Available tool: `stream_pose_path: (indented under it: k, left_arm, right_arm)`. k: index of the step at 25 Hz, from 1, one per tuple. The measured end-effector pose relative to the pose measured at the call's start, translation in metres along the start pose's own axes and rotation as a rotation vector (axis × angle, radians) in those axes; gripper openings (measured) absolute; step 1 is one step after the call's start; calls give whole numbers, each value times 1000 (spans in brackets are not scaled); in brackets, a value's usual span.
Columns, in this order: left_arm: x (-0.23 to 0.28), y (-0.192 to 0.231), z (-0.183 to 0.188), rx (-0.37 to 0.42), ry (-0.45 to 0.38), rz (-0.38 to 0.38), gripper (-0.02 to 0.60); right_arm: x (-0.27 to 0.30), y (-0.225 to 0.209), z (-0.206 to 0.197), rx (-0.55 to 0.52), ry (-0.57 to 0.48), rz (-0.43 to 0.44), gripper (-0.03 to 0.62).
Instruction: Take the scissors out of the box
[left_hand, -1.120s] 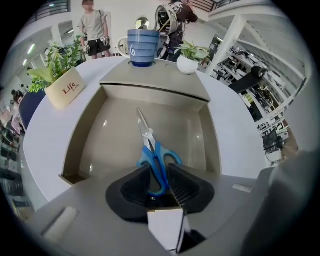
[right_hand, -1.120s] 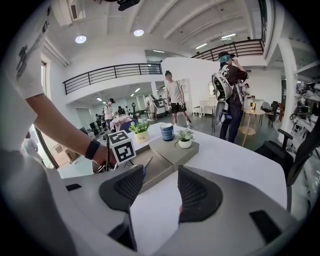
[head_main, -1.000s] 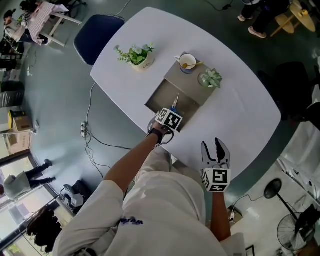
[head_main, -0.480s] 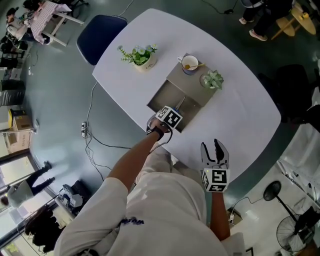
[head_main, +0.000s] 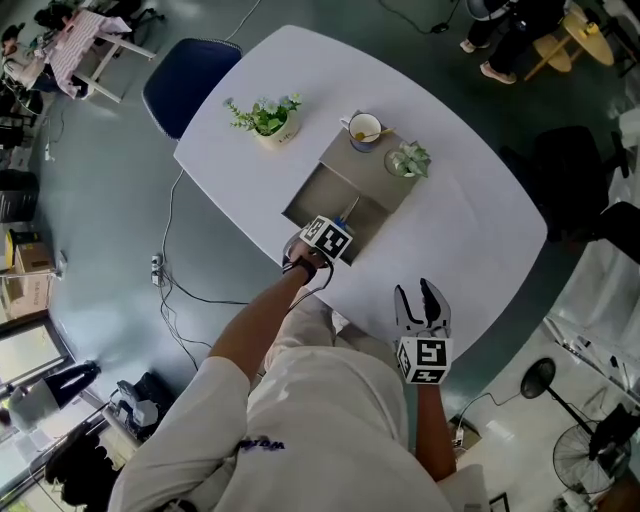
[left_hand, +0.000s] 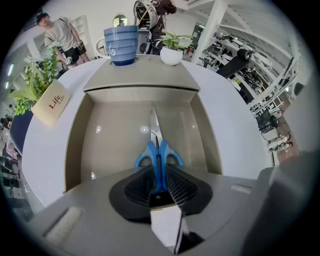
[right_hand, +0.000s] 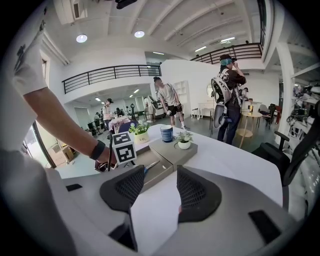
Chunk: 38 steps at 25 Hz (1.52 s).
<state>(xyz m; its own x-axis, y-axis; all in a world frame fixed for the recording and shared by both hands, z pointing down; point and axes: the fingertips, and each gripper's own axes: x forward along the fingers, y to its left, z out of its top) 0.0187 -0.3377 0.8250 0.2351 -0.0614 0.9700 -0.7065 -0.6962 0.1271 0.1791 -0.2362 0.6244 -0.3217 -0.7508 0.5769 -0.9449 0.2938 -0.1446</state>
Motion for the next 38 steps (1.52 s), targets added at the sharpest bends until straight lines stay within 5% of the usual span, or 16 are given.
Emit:
stream_pose_path:
  k: [23, 38]
  left_arm:
    - [-74, -14, 8, 29, -300, 16, 80]
    - [-178, -35, 39, 20, -557, 3, 80]
  right_arm:
    - [-18, 25, 9, -22, -62, -8, 201]
    - [-25, 10, 53, -44, -175, -84, 193]
